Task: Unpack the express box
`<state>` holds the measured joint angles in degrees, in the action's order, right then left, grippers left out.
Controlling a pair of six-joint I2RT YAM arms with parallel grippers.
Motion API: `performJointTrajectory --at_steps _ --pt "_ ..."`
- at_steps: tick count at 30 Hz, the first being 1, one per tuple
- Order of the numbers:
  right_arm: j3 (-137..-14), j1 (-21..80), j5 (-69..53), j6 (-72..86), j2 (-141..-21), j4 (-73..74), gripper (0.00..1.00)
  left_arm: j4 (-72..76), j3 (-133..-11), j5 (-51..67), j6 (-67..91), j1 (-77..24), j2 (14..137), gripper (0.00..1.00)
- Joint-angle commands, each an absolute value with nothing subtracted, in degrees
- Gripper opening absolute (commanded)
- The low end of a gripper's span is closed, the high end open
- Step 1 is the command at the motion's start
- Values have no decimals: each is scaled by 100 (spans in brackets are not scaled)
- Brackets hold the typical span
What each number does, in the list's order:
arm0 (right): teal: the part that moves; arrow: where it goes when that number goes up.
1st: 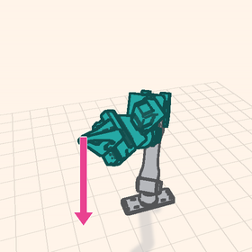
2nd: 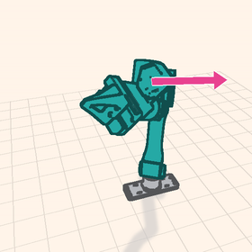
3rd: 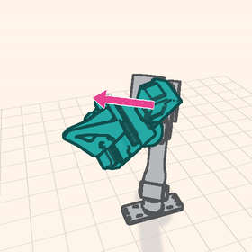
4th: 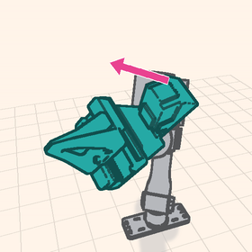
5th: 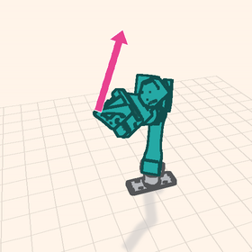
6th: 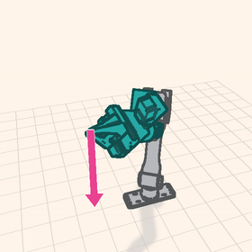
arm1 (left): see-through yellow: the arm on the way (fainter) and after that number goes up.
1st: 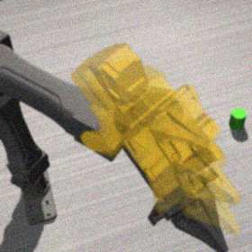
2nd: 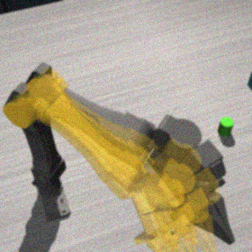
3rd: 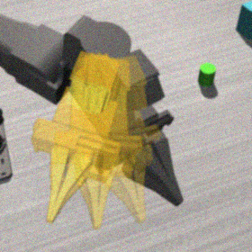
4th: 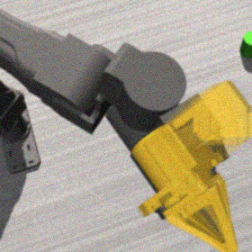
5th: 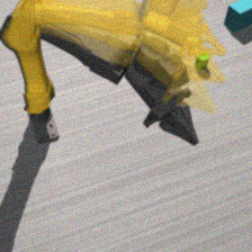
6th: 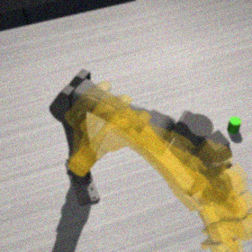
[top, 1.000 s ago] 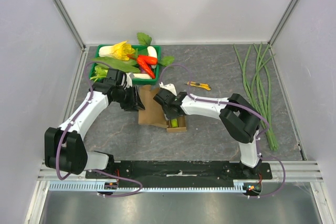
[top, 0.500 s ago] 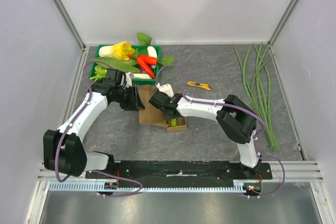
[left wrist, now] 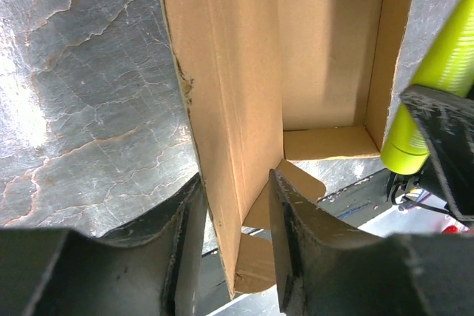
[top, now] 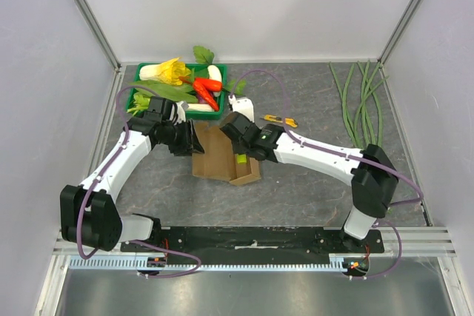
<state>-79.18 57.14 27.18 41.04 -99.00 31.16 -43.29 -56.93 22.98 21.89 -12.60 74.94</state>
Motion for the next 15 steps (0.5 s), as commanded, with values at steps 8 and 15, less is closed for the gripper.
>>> performJointTrajectory --at_steps 8,15 --pt "-7103 5292 3384 4614 -8781 2927 39 -4070 -5950 2890 2215 -1239 7277 52" --pt "-6390 4852 3305 4746 -8508 2971 40 -3779 -5941 3393 2399 -1239 7233 40"
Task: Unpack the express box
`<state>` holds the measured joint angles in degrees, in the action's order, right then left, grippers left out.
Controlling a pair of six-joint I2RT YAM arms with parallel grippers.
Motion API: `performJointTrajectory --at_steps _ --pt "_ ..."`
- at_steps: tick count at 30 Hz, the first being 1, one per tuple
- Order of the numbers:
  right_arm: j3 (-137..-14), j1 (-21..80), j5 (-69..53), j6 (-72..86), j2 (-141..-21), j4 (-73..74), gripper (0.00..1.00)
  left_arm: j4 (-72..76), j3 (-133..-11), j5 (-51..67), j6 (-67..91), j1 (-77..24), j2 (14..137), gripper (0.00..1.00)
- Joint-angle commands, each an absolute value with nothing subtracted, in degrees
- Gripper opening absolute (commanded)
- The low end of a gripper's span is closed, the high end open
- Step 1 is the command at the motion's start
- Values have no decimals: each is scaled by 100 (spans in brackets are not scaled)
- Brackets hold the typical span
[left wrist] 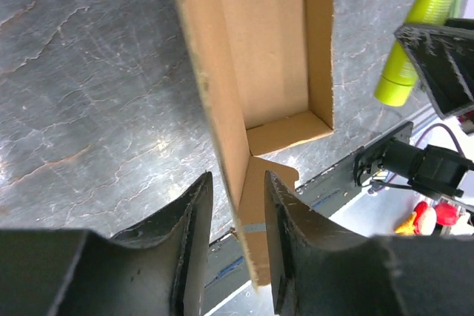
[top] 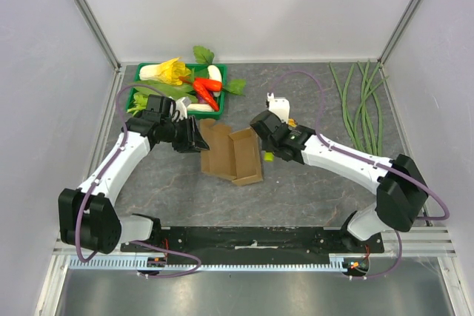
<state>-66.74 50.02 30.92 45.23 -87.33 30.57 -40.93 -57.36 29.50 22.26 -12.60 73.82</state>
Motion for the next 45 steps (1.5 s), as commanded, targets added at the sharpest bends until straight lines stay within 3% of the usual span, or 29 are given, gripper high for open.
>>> performJointTrajectory --at_steps 1,7,19,23,26,37,41,45 --pt "-6285 4817 3287 4755 -8534 2979 40 -3779 -5950 3393 2399 -1248 7233 40" --pt "-5820 4615 3129 4527 -8858 2664 40 -3797 -6143 3507 2478 -1239 7128 56" --pt "-5326 4166 2821 4228 -9571 1960 43 -3893 -6477 3279 2558 -1239 6821 70" --pt "-5291 4122 2795 4341 -9659 1960 54 -3955 -6521 3068 2549 -1239 6662 84" --pt "-5238 4104 2769 4456 -9545 2039 66 -4113 -6557 2962 2531 -1239 6539 87" --pt "-5589 4104 3128 4404 -7762 3215 98 -4298 -6293 2742 2751 -1239 5441 89" --pt "-6107 4113 3208 4140 -6963 4103 98 -4745 -6556 2698 2882 -1239 5046 94" --pt "-6697 4104 3461 3990 -5355 4974 98 -5650 -7258 2277 2849 -1239 4492 95"
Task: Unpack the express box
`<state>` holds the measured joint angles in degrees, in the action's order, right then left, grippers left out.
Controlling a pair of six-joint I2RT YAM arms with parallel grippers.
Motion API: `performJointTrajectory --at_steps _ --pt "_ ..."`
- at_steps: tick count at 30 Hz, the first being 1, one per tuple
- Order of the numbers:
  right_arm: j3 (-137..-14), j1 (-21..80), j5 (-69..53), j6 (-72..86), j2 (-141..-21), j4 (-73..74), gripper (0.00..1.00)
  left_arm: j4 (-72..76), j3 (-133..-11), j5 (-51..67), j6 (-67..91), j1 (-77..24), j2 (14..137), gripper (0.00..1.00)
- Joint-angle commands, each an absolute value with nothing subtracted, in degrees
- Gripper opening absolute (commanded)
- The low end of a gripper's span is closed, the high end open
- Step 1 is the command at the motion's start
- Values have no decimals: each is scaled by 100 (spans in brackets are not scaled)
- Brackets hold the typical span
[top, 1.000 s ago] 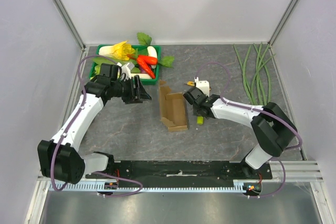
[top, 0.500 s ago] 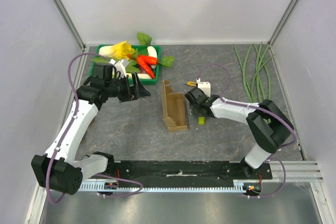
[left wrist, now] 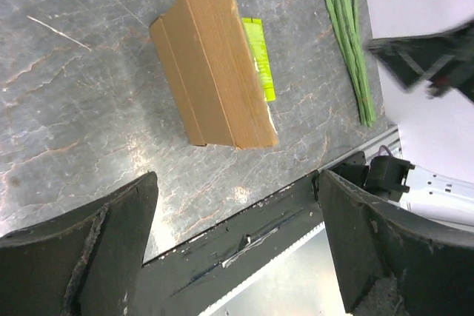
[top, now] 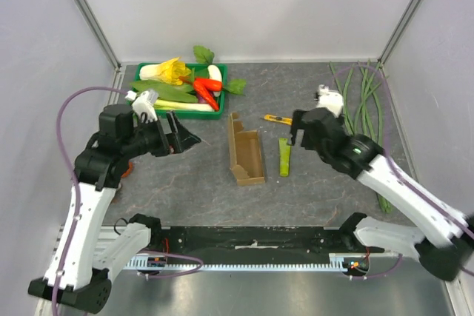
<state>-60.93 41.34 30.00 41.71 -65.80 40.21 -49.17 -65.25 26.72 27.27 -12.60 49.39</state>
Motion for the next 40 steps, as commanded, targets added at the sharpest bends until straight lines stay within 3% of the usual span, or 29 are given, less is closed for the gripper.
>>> performJointTrajectory --at_steps 1,5,12,40 --pt "-6854 4104 3532 4025 -4900 5227 98 -5834 -7390 2007 2813 -1239 4352 95" --pt "-7399 4104 3762 3999 -4044 5791 98 -6721 -8101 1416 2672 -1239 4026 96" --pt "-8823 4096 3753 3823 -3710 7048 98 -7575 -8710 1283 2655 -1239 3806 97" --pt "-9149 4104 3129 4228 -3533 7374 98 -8350 -9668 1450 2619 -1248 3542 99"
